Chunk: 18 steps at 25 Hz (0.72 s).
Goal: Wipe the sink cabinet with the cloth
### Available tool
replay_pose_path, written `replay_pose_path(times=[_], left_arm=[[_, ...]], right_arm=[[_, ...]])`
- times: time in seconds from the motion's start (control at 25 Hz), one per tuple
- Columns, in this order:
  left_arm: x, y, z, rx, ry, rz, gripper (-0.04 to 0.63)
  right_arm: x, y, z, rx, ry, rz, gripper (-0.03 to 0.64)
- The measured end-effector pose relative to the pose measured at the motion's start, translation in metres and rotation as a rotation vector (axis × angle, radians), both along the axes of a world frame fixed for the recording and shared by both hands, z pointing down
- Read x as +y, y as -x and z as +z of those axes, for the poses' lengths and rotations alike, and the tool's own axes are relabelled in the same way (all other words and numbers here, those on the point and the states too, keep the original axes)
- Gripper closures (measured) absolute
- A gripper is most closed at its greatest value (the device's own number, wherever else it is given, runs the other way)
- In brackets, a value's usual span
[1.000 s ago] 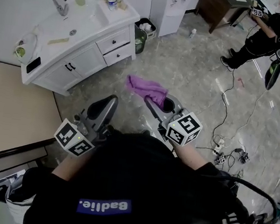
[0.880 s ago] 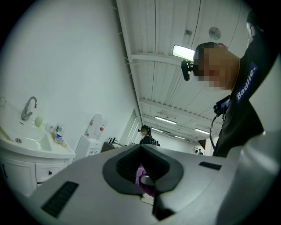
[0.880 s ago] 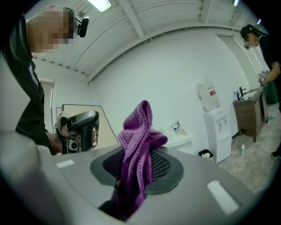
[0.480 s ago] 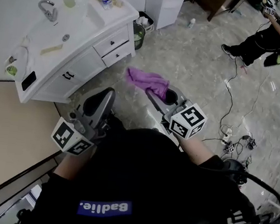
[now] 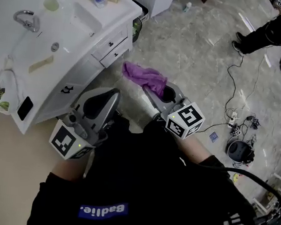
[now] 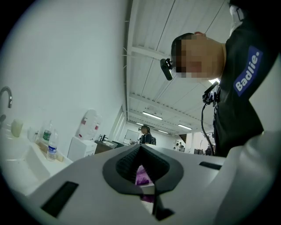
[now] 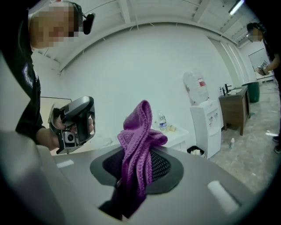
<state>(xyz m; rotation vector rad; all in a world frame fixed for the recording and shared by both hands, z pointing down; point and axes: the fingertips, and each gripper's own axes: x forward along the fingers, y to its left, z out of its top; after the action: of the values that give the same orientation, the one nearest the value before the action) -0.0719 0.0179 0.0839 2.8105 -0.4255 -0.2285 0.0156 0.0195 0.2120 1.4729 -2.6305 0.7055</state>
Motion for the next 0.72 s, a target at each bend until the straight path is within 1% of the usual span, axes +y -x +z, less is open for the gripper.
replay_pose_path(times=[0.12, 0.24, 0.36, 0.48, 0.6, 0.72], left_arm=[[-0.022, -0.007, 0.014, 0.012, -0.009, -0.014, 0.606], [-0.042, -0.019, 0.038, 0.022, -0.031, -0.047, 0.606], [-0.06, -0.033, 0.065, 0.036, -0.05, -0.081, 0.606], [-0.08, -0.043, 0.098, 0.035, -0.059, -0.1, 0.606], [-0.097, -0.053, 0.129, 0.033, -0.066, -0.126, 0.606], [-0.109, -0.061, 0.153, 0.029, -0.083, -0.144, 0.606]], right_arm=[[-0.018, -0.002, 0.027, -0.002, 0.014, -0.011, 0.515], [-0.038, -0.011, 0.066, 0.003, 0.019, -0.029, 0.515], [-0.067, -0.022, 0.111, 0.034, 0.011, -0.047, 0.515], [-0.099, -0.033, 0.154, 0.079, -0.012, -0.052, 0.515], [-0.124, -0.044, 0.2, 0.13, -0.026, -0.042, 0.515], [-0.149, -0.056, 0.244, 0.137, -0.006, -0.008, 0.515]])
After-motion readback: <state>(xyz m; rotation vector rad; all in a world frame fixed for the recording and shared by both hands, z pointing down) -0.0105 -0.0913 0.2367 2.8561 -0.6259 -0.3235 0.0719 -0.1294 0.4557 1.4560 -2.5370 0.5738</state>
